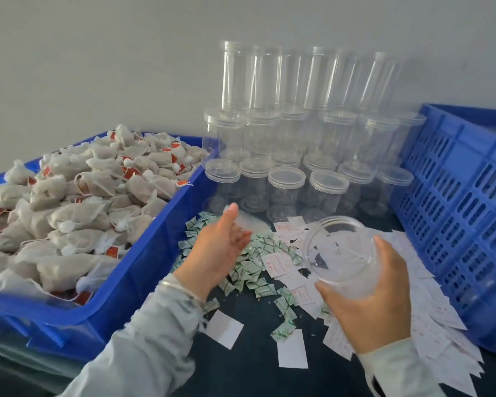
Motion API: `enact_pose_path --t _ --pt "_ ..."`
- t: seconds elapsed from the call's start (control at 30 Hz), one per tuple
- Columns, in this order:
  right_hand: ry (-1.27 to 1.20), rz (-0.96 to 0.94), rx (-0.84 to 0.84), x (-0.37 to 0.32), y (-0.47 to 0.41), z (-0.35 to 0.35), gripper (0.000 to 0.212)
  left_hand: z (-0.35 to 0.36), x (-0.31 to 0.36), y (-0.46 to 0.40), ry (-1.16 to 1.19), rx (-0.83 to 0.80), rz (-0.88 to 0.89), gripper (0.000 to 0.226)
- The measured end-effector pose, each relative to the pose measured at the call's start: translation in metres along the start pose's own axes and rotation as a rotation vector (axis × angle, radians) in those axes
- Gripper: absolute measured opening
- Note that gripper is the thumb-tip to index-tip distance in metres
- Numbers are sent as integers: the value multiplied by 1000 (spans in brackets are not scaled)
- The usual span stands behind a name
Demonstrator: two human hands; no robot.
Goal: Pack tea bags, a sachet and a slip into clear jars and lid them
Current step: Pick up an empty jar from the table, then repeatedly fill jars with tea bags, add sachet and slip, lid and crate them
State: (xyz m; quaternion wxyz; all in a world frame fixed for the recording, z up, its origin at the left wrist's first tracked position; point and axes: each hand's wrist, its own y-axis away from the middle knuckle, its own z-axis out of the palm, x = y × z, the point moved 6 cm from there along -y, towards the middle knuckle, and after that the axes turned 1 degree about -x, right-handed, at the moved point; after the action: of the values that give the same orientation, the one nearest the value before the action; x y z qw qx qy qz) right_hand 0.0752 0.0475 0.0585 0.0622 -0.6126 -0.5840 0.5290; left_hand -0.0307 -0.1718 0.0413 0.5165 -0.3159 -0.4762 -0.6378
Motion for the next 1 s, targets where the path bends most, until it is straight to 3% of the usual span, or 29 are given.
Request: enact_pose_path --t 0.17,0.4,0.63,0.8,1.0 --pt "-128 163 -77 11 17 13 107 -12 13 -9 -442 206 164 58" --pt "-358 269 -198 4 36 41 104 -51 10 10 -724 258 383 30" --pt "-603 342 -215 -11 59 73 99 -6 -47 -7 -1392 -82 433 26" --pt "-618 418 -130 -5 63 75 91 -1 -59 -19 -1544 -120 416 49" --pt "-636 368 -199 -9 64 84 93 -11 -52 -21 -1307 -103 409 21"
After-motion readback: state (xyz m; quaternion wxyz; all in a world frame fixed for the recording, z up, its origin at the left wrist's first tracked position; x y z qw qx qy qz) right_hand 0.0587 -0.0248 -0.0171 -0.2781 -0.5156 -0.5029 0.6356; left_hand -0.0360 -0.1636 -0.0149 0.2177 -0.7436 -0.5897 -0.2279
